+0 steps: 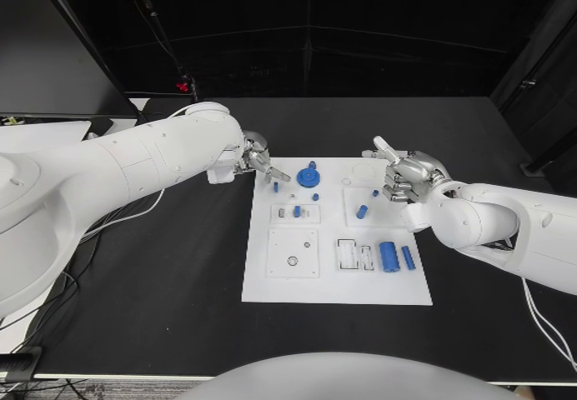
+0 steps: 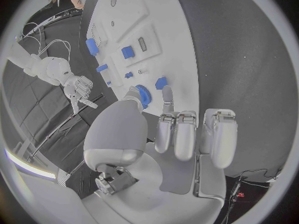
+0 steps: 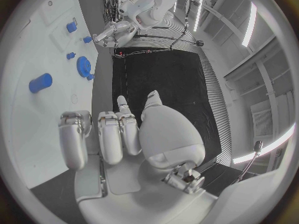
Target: Assemble the parts on the task board
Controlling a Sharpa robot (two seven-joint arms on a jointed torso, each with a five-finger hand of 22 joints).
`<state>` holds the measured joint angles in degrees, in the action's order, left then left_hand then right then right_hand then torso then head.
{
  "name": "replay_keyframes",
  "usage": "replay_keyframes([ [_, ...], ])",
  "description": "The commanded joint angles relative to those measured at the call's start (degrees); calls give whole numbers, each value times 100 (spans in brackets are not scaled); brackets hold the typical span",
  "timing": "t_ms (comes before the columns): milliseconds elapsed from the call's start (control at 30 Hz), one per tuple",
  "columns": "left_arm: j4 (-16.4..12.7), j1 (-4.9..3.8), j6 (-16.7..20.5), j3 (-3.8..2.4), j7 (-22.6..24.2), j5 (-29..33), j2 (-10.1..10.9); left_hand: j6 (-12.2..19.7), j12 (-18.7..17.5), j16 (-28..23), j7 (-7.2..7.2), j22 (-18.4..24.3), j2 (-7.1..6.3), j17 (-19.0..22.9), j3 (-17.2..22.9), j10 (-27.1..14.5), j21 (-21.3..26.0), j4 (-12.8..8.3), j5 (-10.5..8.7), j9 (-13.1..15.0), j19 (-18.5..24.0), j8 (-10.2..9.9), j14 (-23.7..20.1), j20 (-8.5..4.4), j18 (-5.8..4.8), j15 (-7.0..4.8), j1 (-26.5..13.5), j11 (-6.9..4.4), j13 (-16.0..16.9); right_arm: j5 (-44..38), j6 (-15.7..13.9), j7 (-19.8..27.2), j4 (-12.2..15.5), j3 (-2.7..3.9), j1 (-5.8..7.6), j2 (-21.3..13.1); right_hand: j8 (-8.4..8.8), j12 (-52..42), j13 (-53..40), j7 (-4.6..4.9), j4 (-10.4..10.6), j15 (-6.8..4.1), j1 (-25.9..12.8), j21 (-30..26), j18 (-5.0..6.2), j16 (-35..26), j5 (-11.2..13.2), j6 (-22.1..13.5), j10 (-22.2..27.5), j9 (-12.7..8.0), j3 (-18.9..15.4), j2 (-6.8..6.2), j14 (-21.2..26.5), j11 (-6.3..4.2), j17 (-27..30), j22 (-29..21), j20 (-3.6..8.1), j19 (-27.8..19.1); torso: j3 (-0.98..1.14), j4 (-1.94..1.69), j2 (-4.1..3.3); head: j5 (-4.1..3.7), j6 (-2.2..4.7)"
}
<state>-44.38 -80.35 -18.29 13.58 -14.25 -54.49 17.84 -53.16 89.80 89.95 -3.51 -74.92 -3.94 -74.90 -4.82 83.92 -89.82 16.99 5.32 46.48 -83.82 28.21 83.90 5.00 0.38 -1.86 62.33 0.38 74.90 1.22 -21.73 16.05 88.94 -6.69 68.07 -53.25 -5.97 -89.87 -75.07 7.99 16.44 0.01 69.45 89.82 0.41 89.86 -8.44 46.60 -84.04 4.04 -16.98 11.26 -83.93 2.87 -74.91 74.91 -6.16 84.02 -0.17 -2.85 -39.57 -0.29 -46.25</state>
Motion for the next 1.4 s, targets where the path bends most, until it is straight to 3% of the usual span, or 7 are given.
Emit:
replay_keyframes([
  [33, 13, 2, -223, -5, -21, -25, -18, 53, 20, 5, -2, -1508, 125, -1510, 47, 608, -18, -15, 59, 18, -618, -39, 610, -18, -38, -17, 4, -14, 1510, -19, 50, 16, 8, 3, 8, 7, -11, -13, -1493, 15, 10, 26, 8, 18, -41, 14, 16, -6, -596, -7, -11, 29, -607, 34, -1509, 1509, -46, 598, -2, 4, -3, 0, -9],
  [267, 40, 31, -312, -5, -81, -25, -46, 28, 20, 5, 7, -1508, 368, -1510, 33, 608, -18, -17, 115, 61, -618, -45, 610, -17, -38, -20, -22, -20, 1510, -19, 48, 13, 8, 3, 8, 10, -11, -13, -1493, 15, 10, 26, 8, 18, -41, 14, 16, -6, -596, -7, -11, 29, -607, 34, -1509, 1509, -46, 598, 0, -3, -3, -8, -22],
  [533, 92, 54, -391, -5, -144, -24, -67, -39, 20, 5, 13, -1508, 656, -1510, -189, 608, -18, -16, 42, 108, -618, -81, 610, -20, -38, -25, -356, -24, 1510, -19, 52, 7, 1, 3, 8, 20, -11, -13, -1493, 15, 10, 26, 8, 18, -41, 14, 16, -6, -596, -7, -11, 29, -607, 34, -1509, 1509, -46, 598, -3, -5, -4, -15, -40],
  [967, 143, 81, -359, -5, -147, -24, -105, -181, 20, 5, 47, -1508, 902, -1510, -240, 608, -18, -26, 99, 90, -618, -168, 610, -30, -38, -42, -299, -55, 1510, -20, 58, 2, -11, 2, 7, 33, -10, -13, -1493, 16, 12, 28, 5, 18, -41, 14, 20, -12, -596, -9, -17, 33, -607, 36, -1509, 1509, -49, 598, -2, -2, -3, -23, -51],
  [1400, 224, 104, -282, -5, -185, -24, -154, -274, 20, 5, 79, -1508, 1112, -1510, -287, 608, -18, -29, 520, 65, -618, -351, 610, -58, -38, -71, 96, -85, 1510, -20, 63, -3, -16, 2, 7, 42, -10, -13, -1493, 17, 12, 29, 4, 18, -41, 14, 20, -13, -596, -9, -18, 35, -607, 37, -1509, 1509, -50, 598, -1, -5, -3, -32, -65],
])
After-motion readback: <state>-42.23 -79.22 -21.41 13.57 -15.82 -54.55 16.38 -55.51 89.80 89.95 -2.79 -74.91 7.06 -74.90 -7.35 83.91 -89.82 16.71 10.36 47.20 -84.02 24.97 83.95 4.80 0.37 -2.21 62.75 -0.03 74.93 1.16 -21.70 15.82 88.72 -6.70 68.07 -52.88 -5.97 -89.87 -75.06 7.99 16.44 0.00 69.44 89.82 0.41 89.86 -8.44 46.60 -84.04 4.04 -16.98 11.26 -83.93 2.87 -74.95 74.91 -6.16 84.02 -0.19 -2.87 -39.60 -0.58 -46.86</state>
